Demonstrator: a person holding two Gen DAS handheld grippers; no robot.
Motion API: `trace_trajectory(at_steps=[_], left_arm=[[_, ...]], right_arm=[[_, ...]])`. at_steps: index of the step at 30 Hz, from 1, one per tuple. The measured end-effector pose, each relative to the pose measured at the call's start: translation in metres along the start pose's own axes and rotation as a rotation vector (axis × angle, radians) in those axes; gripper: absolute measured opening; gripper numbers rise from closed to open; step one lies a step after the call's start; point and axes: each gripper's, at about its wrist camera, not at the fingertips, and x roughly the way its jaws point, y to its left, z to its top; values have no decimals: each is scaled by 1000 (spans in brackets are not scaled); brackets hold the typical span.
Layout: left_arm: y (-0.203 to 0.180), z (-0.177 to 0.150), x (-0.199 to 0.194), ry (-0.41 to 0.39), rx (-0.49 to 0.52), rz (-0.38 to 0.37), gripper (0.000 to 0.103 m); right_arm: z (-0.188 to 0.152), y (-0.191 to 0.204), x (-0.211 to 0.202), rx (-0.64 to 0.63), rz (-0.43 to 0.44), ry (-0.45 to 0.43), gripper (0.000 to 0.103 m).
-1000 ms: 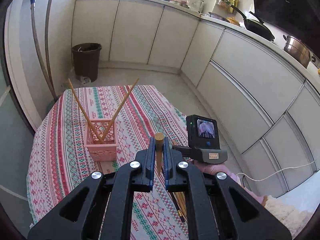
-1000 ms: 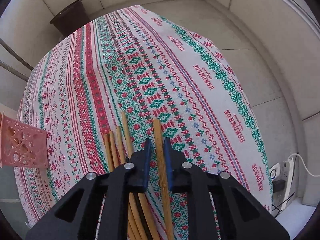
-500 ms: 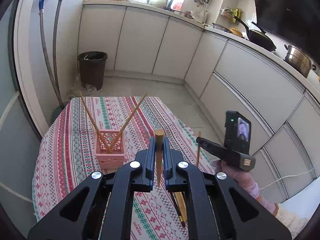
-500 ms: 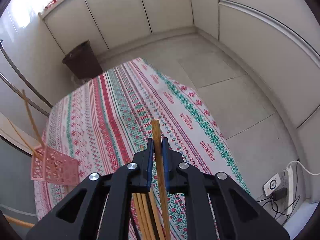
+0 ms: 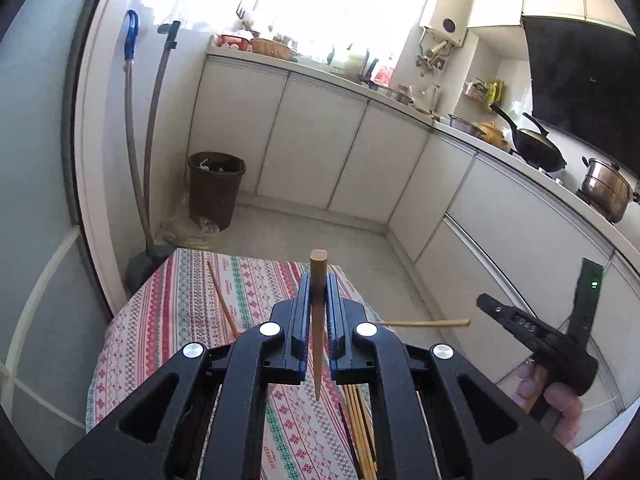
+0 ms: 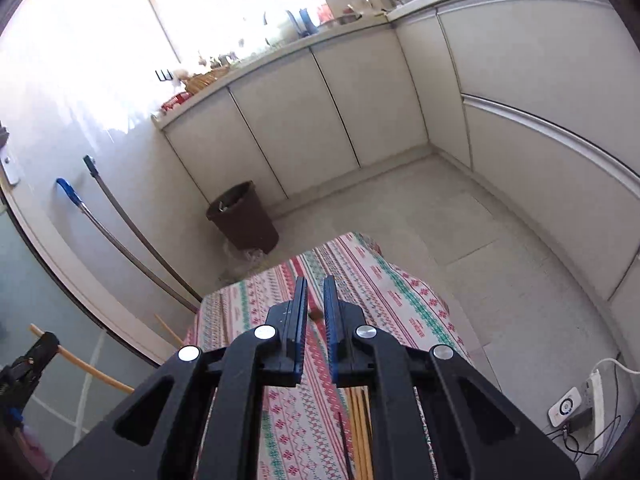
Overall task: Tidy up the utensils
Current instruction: 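Lift both chopsticks over the pink basket and open both tools to release them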
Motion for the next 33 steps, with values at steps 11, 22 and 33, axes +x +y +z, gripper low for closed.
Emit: trace_trajectory(at_steps=[11, 22, 33], left_arm=[[28, 15, 15, -27, -64, 70, 7], [25, 14, -13, -60, -32, 42, 7], [36, 10, -5, -28, -31, 69, 7]], right_arm=[[23, 30, 16, -153, 59, 81, 16], [-49, -48, 253, -39, -216, 534, 46], [-90, -38, 313, -107, -245, 609, 6]])
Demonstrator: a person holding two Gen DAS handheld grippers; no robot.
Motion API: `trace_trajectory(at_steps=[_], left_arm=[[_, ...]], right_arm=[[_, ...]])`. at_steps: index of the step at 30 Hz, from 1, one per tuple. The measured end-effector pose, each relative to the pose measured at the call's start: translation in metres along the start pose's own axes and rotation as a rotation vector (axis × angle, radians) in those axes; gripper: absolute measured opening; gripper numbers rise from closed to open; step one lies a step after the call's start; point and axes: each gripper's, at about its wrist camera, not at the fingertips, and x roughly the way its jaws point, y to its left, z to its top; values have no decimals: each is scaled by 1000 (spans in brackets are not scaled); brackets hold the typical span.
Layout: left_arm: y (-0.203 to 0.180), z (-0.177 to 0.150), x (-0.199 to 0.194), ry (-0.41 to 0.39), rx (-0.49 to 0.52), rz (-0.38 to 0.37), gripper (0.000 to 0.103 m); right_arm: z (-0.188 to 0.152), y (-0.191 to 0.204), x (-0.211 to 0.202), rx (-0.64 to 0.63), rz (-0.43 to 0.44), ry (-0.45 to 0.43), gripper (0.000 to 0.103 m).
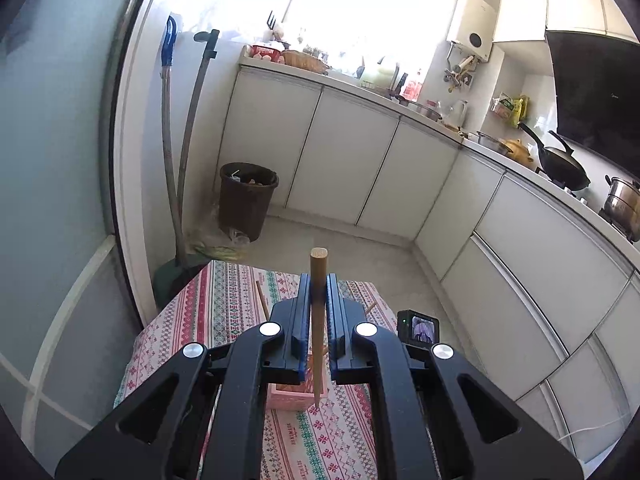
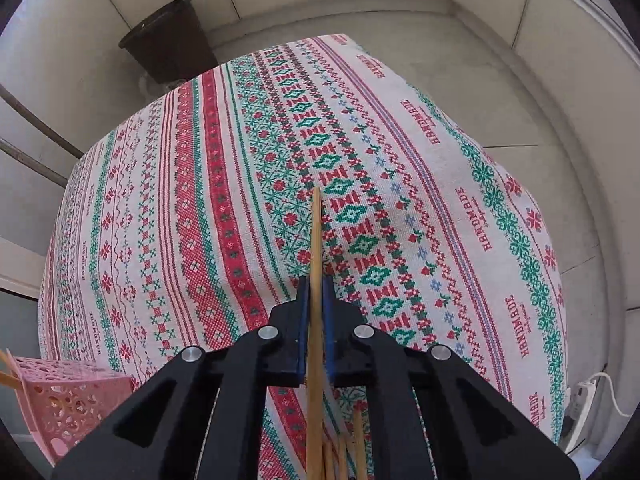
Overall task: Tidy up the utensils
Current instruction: 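Lift both chopsticks over the pink basket and open both tools to release them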
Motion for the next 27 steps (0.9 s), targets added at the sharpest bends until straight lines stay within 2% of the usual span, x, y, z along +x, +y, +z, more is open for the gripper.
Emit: trace_trajectory(at_steps=[4, 9, 18, 22, 27], left_arm=[[0, 0, 0, -3, -3, -1, 7], [4, 1, -4, -10, -19, -3, 7], [9, 2, -1, -19, -55, -7, 7], [6, 6, 9, -45, -50, 20, 7], [1, 8, 30, -50, -36, 70, 7]], right_arm=[[-5, -13, -35, 52, 52, -80, 6], [-26, -33, -107, 99, 123, -194, 6], [-60, -26, -239, 119, 223, -402, 6], [-69, -21, -283, 120, 273, -476, 6], [-75, -12, -313, 93, 343, -520, 7]])
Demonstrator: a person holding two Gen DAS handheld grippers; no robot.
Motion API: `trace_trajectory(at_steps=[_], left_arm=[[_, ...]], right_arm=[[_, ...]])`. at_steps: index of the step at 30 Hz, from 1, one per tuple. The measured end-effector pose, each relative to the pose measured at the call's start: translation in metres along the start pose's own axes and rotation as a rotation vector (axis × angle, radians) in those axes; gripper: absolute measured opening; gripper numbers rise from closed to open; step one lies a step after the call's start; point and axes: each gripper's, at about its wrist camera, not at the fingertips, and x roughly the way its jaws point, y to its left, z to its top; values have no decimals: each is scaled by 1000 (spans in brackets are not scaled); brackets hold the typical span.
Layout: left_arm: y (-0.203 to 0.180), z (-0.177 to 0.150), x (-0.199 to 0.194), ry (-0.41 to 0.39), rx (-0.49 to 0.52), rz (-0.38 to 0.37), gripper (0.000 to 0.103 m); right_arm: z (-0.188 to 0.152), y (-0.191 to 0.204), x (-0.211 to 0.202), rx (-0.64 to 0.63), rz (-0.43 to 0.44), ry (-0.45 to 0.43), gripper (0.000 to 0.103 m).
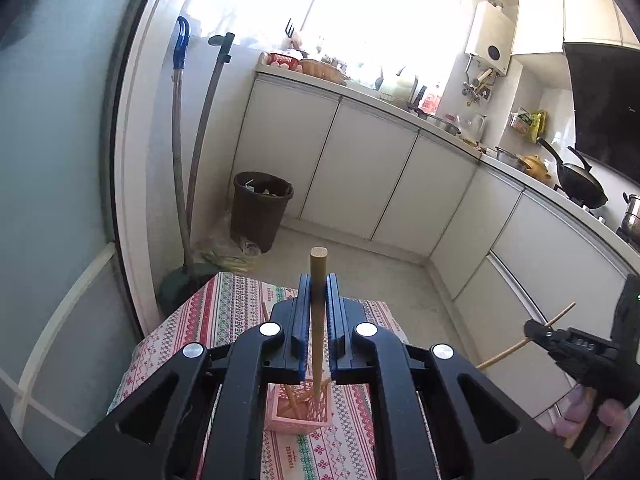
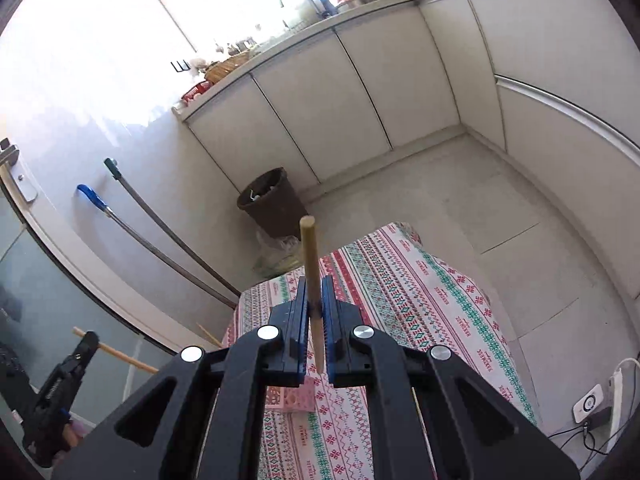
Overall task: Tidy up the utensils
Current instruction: 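Lift both chopsticks over the pink basket and open both tools to release them, then move both open tools back to the chopstick pile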
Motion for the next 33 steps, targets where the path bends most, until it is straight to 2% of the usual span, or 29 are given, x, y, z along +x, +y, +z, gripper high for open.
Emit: trace_trajectory(at_steps=[4, 6, 7, 14, 25, 28, 30, 33], left_arm=[[3, -9, 25, 28, -10, 25, 9], [11, -13, 35, 59, -30, 42, 25], [15, -15, 36, 67, -45, 51, 26], [46, -7, -2, 0, -147, 85, 46], [47, -15, 3, 54, -110, 95, 48], [44, -18, 8, 75, -90, 97, 49], [41, -21, 12, 91, -71, 100, 49], [38, -23, 13, 99, -49, 104, 49]], right_arm=[[3, 8, -4, 12, 61, 4, 7], [4, 13, -2, 8, 67, 1, 7], [4, 16, 0, 5, 69, 4, 7], [-8, 41, 28, -12, 74, 31, 7], [-39, 72, 99, -43, 27, 110, 7], [-49, 77, 117, -51, 21, 140, 10], [-55, 80, 125, -62, 11, 157, 17], [-60, 84, 126, -103, -13, 155, 17]])
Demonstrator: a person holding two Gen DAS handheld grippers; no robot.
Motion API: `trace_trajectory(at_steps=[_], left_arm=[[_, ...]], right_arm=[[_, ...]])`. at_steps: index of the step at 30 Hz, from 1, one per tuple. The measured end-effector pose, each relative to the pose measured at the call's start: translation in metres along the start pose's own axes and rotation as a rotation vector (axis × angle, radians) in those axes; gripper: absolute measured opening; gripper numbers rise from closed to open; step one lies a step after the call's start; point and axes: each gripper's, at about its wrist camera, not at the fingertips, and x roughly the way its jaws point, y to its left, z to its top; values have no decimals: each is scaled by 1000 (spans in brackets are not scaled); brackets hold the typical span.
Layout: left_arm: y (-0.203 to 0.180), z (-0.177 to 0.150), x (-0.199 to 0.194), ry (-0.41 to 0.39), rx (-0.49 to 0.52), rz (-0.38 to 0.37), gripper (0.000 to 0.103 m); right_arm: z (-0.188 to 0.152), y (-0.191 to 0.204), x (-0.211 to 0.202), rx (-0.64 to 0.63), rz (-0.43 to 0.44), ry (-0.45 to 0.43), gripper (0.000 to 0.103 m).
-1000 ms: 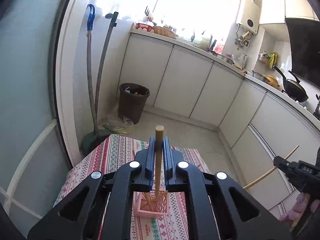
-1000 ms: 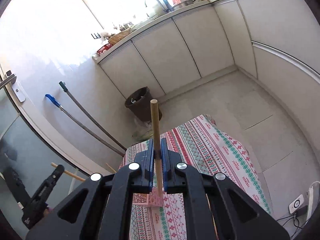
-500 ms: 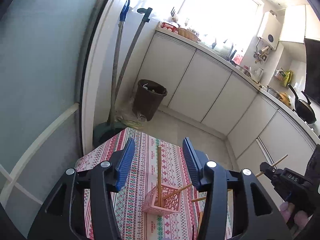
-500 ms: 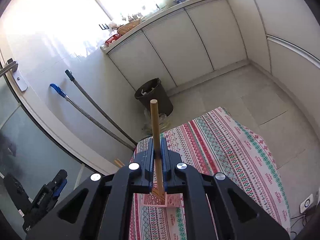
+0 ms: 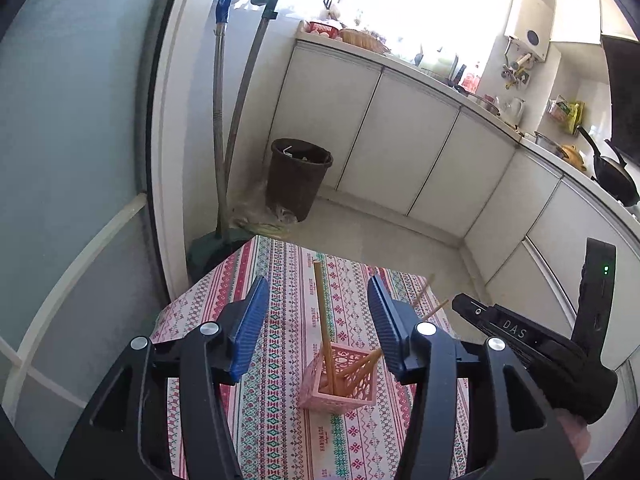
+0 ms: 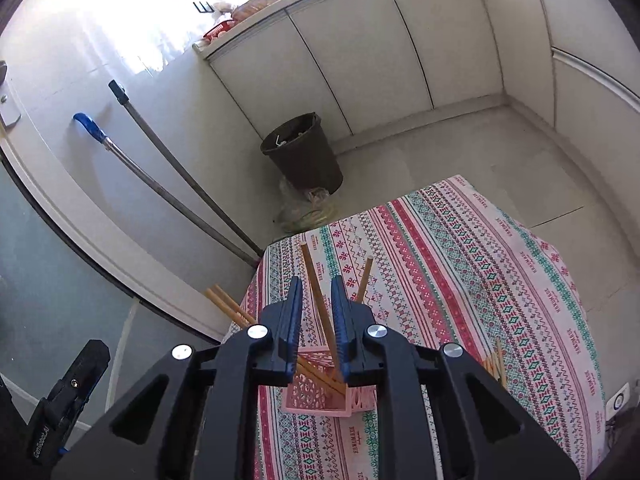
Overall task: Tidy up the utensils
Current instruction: 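Move both open tools back to the chopstick pile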
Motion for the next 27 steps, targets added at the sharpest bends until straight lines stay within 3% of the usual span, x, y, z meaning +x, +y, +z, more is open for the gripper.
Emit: trace_trajectory(at_steps=[8, 10, 12, 19, 21, 27], left_arm=[[-11, -14, 5, 44, 56, 31, 61], [-14, -21, 9, 72, 73, 41, 63], [-17, -30, 14, 106, 95, 51, 65], [-28, -60, 29, 222, 109, 55, 80], [-32, -73, 41, 293, 113, 45, 87], [-59, -119, 79, 536, 144, -25, 91]], right_arm=[[-16, 0, -14, -109, -114, -26, 28], [-24, -2, -18, -153, -162, -31, 38], [-31, -6, -22, -176, -201, -42, 55], [-58, -45, -43, -217, -355, -44, 83], [-62, -64, -49, -207, -395, -23, 91], [-67, -128, -65, -101, -478, 57, 95]])
